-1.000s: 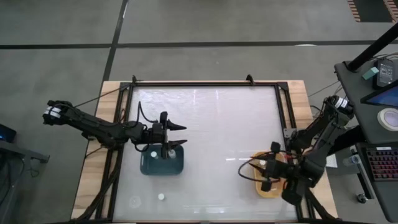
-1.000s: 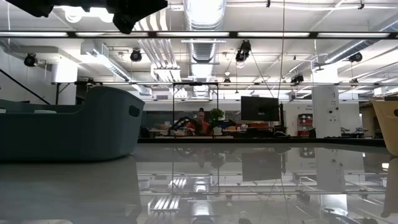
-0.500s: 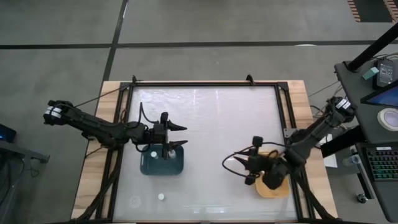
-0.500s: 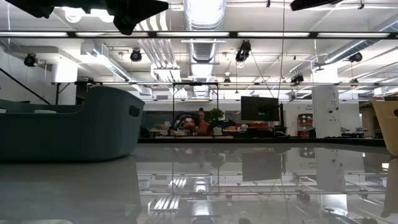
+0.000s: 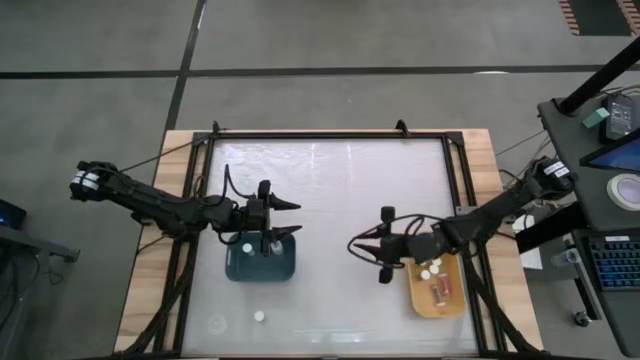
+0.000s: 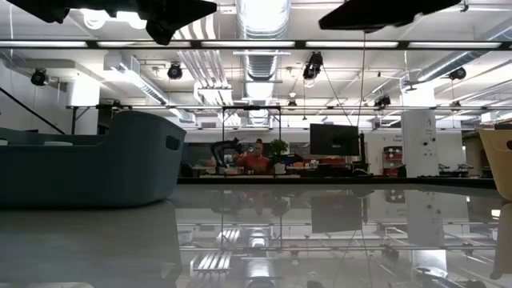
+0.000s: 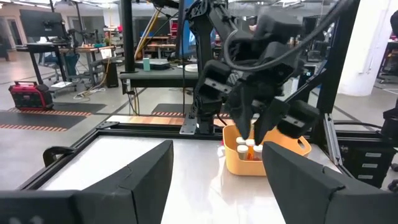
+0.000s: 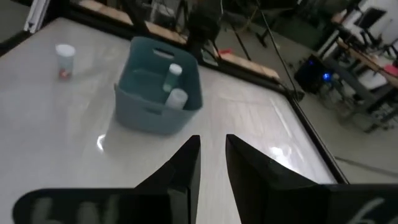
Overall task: Pick and place medicine bottles into bin by pill shape (circle, oval)
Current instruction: Put the blue bottled capsules into the yellow bin
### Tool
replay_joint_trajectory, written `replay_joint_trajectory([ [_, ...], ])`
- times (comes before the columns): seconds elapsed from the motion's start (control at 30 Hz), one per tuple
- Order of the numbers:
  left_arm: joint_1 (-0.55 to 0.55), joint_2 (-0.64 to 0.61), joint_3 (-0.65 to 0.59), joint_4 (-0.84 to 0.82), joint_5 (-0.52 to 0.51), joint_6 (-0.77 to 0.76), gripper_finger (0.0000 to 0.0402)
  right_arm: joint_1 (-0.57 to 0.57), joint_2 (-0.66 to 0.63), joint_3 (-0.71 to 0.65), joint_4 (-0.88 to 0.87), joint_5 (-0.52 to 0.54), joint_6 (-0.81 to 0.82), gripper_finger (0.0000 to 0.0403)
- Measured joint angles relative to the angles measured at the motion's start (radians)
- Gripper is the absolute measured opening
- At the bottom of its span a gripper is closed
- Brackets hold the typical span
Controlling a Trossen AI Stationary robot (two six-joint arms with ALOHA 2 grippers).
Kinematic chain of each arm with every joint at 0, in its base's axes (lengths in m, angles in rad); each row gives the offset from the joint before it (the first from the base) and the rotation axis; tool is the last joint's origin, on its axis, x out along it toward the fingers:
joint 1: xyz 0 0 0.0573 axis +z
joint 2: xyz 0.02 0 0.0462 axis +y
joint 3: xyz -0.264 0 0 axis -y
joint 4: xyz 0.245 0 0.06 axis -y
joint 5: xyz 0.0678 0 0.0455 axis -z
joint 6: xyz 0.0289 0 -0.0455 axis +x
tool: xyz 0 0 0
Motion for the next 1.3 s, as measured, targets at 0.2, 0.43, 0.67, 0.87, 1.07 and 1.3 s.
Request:
replay_joint_trajectory([
  [0.2,0.0,0.0,0.0,0.0,0.0,-0.001,0.0231,-0.118,0.0,-0.099,0.189,-0.113,-0.052,0.0068],
  [0.43,0.0,0.0,0.0,0.0,0.0,-0.004,0.0231,-0.208,0.0,-0.2,0.388,-0.228,-0.065,0.0068],
  [0.67,0.0,0.0,0.0,0.0,0.0,-0.089,0.0231,-0.239,-0.001,-0.27,0.543,-0.26,-0.107,0.0068],
  [0.87,0.0,0.0,0.0,-0.001,0.0,-0.22,0.0231,-0.246,-0.02,-0.297,0.608,-0.317,-0.145,0.0068],
  [1.07,-0.007,0.0,0.0,-0.001,0.0,-0.298,0.0231,-0.246,-0.09,-0.327,0.606,-0.321,-0.145,0.0068],
  [1.3,-0.032,0.0,0.0,-0.001,0.0,-0.319,0.0231,-0.246,-0.2,-0.39,0.601,-0.321,-0.145,0.0068],
])
